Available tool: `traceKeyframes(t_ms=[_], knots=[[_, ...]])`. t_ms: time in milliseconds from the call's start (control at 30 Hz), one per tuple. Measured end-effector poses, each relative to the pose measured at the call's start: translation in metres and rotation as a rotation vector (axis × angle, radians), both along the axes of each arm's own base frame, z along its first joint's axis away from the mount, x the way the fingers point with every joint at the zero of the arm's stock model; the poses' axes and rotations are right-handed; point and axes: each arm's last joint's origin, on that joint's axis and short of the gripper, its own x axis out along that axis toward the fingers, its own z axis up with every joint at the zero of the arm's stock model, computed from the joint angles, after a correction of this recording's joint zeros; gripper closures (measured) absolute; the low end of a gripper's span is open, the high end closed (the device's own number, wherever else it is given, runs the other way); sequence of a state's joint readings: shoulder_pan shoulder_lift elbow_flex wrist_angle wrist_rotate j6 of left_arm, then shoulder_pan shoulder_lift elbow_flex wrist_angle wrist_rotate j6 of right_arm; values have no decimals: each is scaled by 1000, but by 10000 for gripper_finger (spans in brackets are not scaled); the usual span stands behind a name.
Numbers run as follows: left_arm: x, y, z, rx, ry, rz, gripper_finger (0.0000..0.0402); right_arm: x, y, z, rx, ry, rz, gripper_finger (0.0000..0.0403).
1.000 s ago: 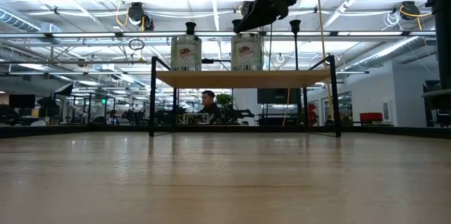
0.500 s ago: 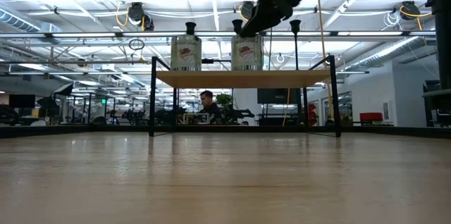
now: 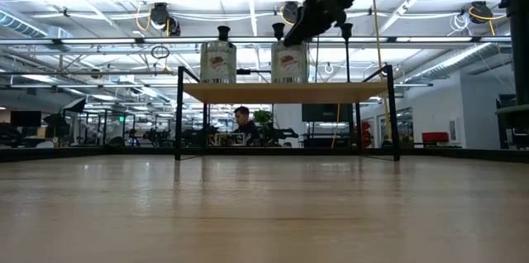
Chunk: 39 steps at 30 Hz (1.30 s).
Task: Pick & Place candle stick holders
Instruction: Put the right scented candle on the shelf
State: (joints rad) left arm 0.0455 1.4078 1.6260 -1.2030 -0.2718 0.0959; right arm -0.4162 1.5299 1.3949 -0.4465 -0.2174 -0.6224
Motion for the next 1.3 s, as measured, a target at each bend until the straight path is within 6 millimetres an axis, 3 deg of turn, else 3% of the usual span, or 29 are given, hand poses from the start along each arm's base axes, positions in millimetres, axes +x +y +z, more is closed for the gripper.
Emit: traceKeyframes(t_ms=[133,567,967,1300], knots=[[0,0,0,0,0,0,309,-1,-2,0,-56,20,-32,395],[0,0,0,-4,0,-3,309,2,3,1,-87,13,0,392],[0,0,0,-3,0,-3,309,2,3,3,-108,4,-23,350],[0,0,0,-3,0,-3,309,3,6,3,-153,20,-35,362]])
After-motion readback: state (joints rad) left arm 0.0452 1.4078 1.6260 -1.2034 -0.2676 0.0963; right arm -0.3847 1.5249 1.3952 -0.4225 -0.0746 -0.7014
